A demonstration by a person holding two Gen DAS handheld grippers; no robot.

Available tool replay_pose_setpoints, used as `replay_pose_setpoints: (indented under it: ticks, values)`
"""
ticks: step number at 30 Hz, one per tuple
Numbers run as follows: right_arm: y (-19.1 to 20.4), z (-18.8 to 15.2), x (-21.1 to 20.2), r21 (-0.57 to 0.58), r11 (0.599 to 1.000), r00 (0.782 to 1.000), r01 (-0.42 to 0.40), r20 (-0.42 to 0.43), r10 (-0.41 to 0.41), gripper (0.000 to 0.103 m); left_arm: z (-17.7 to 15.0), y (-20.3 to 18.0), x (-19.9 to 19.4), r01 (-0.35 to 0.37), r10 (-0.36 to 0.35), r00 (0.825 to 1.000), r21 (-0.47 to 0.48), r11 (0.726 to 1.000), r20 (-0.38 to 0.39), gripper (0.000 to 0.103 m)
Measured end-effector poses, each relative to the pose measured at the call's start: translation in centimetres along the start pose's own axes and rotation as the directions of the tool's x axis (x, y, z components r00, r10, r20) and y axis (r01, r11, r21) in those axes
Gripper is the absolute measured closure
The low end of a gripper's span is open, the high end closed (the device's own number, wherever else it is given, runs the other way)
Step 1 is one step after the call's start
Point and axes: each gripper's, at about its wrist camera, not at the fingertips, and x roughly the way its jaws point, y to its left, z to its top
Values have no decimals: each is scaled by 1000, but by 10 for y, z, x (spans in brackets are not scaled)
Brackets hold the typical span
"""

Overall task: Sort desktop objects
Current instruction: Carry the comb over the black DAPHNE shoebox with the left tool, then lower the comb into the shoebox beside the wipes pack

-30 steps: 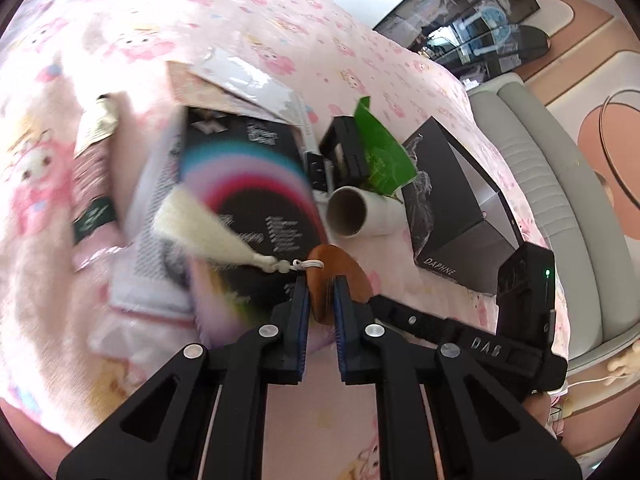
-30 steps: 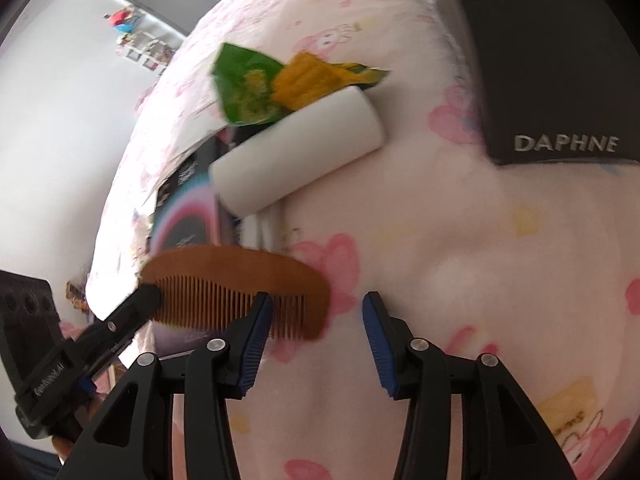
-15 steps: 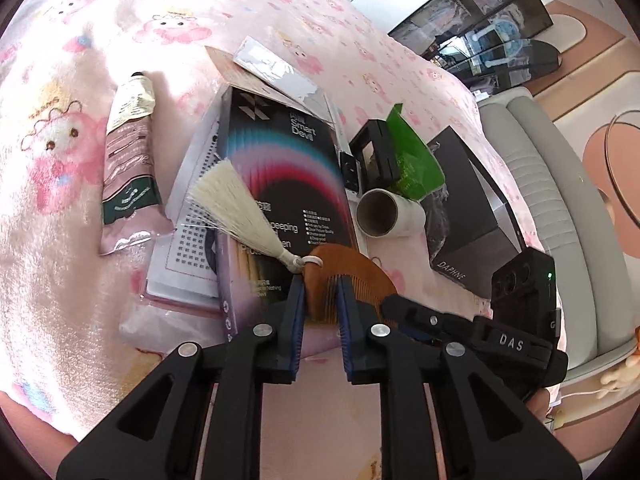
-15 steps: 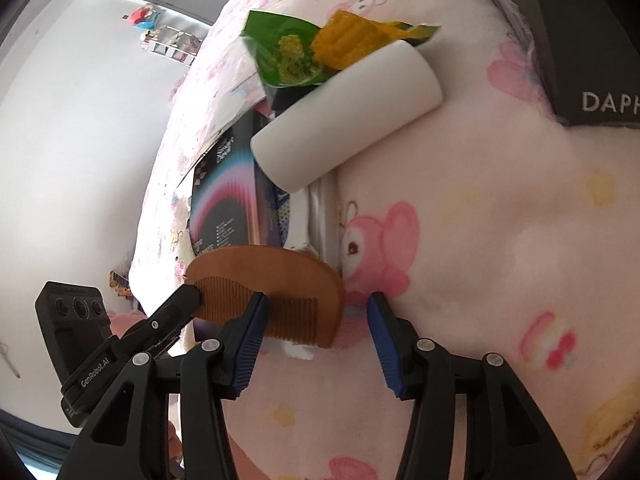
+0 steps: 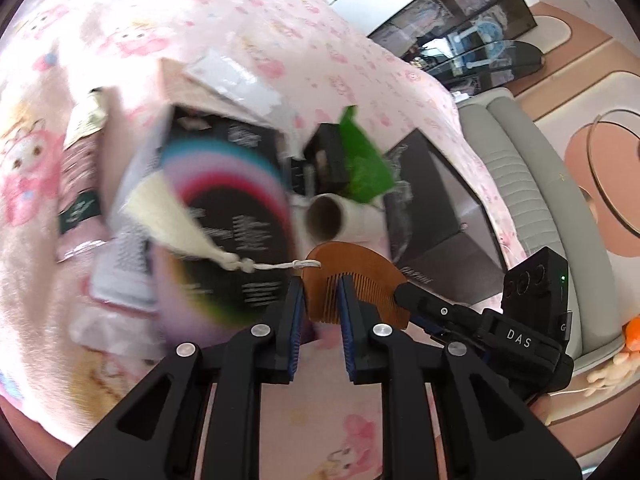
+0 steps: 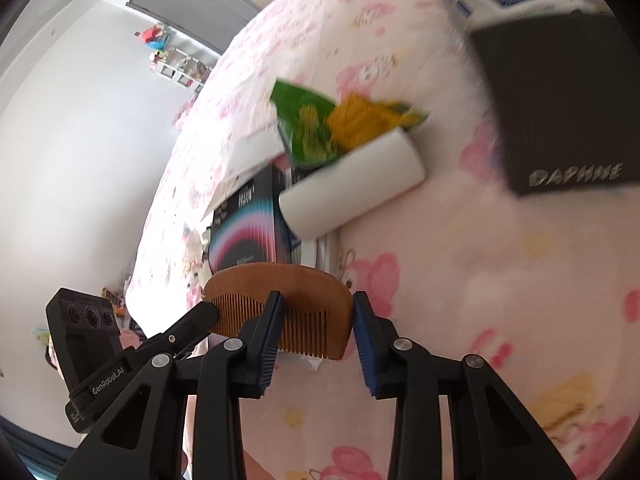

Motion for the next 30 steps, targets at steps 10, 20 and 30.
replay_pose_setpoints:
  ticks: [10,20,30]
  values:
    - [-26,45,-97,10,999,977,49,209,-50,72,40,-111,43,124,-121,992,164,979,-27,87]
    - [-94,115,-178,57,986,938,156,305,-166,72,74,-197,147,171,-154,983,216,961,-95,85]
    - [-156,145,-188,131,970,921,203,310,-235,71,70,-222,218,173,-136,973,203,964,-185,84]
